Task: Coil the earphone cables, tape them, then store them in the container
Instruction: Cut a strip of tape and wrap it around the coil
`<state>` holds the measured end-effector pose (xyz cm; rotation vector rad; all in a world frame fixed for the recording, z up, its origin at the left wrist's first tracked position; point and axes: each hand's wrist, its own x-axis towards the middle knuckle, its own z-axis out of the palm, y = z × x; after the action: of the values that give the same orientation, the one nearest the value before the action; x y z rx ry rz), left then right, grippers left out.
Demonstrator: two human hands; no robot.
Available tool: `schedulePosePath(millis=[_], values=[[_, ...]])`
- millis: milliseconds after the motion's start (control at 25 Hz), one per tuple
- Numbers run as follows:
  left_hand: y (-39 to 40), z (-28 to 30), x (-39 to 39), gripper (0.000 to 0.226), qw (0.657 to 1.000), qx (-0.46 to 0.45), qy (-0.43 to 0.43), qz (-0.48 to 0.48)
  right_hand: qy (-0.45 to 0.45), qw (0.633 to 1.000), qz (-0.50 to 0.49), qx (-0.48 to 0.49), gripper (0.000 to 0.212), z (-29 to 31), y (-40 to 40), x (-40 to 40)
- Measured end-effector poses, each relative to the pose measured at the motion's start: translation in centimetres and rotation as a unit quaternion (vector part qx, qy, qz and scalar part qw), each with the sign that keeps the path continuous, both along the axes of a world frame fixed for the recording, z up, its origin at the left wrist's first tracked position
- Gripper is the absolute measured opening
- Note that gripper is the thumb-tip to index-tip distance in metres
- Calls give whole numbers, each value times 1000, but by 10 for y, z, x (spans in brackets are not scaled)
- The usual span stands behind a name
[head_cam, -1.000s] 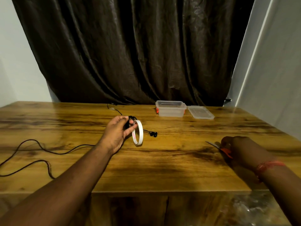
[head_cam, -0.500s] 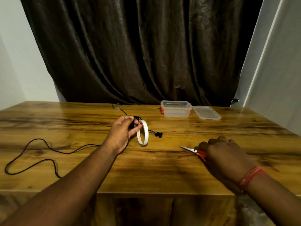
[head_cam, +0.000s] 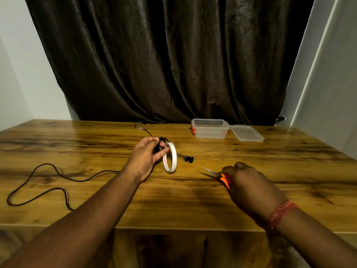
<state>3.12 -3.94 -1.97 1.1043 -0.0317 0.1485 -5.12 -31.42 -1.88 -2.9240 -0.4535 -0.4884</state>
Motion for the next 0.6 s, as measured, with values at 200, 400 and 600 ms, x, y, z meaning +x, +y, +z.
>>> schedulePosePath(millis=[200, 400, 600], values=[[-1, 2, -1, 12, 1000, -2, 3, 1, 26, 989, 33, 140, 10, -3, 16, -1], [-3, 2, 1, 11, 1000, 5, -1, 7, 88, 845, 76, 522, 13, 11, 68, 26], [-4, 0, 3, 15, 999, 25, -8, 36, 196, 686, 125, 689, 12, 9, 128, 63]])
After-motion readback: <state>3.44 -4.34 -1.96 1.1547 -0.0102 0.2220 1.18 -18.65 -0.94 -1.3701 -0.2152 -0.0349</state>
